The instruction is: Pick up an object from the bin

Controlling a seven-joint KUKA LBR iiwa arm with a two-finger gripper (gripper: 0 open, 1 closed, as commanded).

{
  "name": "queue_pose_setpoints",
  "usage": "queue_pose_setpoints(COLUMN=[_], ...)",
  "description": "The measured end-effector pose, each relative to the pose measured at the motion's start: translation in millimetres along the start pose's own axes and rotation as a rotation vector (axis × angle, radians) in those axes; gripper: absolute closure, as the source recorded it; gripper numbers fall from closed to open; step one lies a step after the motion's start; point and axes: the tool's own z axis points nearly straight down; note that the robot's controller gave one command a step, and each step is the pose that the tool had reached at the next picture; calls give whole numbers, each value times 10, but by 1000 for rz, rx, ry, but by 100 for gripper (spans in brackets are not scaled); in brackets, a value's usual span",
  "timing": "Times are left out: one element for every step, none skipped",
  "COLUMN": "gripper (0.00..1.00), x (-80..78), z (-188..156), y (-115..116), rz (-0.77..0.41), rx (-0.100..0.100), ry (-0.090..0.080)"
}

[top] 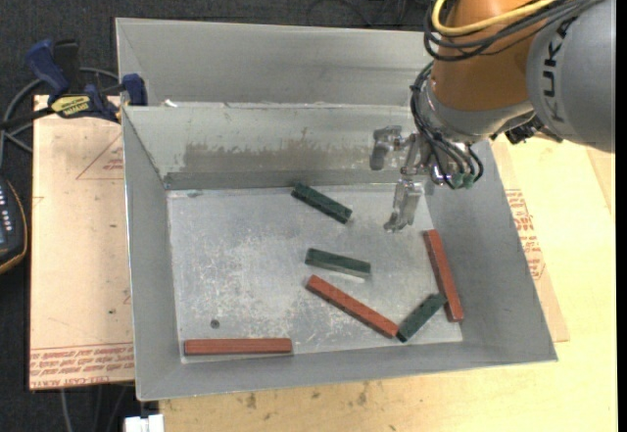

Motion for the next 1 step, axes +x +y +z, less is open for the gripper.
queue_pose_setpoints(gripper=[0], x=[294], z=[1382], y=[237], rz=[41], rx=[-2], ry=[3])
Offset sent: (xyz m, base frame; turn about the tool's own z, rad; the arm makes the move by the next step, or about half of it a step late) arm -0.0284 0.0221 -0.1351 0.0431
